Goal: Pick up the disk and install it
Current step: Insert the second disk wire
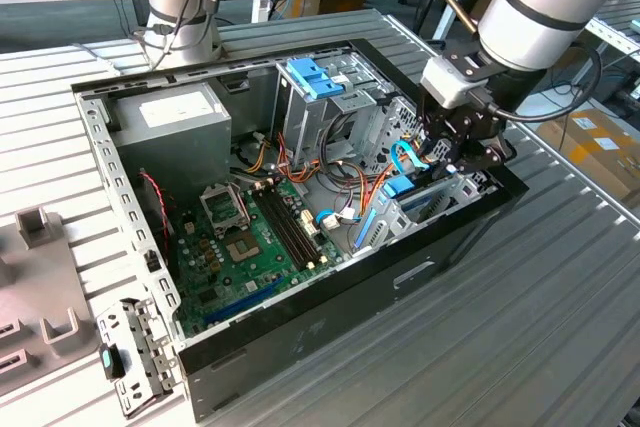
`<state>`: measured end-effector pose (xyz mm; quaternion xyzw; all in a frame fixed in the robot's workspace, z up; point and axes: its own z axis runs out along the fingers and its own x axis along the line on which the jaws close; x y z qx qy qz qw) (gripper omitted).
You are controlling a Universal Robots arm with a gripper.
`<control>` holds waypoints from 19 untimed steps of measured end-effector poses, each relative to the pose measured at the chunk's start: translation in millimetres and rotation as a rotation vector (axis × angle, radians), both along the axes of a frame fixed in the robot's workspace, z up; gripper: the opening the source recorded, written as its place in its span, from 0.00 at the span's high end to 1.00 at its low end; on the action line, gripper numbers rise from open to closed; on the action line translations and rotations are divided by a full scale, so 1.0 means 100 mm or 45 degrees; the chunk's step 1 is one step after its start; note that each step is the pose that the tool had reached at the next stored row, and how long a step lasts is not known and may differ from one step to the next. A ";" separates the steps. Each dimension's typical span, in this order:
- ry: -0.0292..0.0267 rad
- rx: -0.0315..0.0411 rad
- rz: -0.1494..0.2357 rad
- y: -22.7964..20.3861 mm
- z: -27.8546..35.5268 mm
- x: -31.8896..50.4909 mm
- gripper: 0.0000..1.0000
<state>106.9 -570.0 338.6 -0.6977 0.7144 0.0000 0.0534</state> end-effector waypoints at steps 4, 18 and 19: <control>0.0000 0.0001 0.000 0.001 0.165 0.000 0.58; 0.0372 -0.0041 0.000 0.003 0.266 0.000 0.58; 0.0385 -0.0042 0.000 0.003 0.266 0.000 0.58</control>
